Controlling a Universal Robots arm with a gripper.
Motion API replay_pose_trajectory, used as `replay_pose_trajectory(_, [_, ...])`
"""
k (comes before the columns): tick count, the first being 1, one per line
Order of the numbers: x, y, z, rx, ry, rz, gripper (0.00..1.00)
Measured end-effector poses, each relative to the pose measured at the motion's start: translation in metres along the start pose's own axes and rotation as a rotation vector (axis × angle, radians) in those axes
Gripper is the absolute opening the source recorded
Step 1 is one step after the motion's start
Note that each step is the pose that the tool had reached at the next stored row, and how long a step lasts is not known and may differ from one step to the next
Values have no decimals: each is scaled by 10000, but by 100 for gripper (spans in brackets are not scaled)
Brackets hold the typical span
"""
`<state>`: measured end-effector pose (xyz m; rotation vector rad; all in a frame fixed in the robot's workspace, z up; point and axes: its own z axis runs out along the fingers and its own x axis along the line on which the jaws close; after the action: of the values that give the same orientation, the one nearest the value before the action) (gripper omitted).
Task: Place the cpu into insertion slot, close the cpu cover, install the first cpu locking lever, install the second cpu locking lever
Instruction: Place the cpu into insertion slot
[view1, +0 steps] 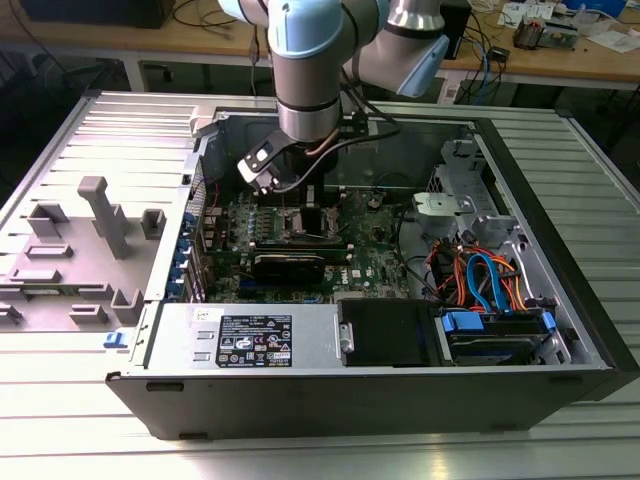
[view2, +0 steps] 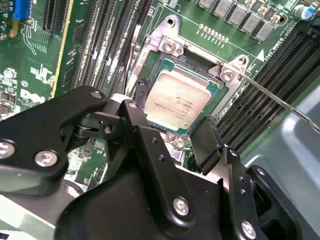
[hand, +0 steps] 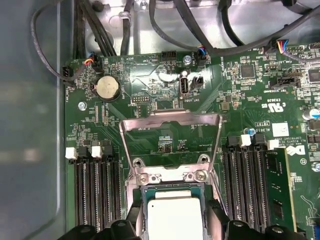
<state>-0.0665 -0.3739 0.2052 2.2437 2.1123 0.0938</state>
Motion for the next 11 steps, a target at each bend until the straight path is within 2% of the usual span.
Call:
replay_pose_trajectory(5, [2, 34, -91, 74, -4, 1, 61])
replay_pose_trajectory(8, [3, 45, -127, 117, -6, 2, 42])
replay_pose_trajectory(11, [2, 29, -130, 119, 18, -2, 24])
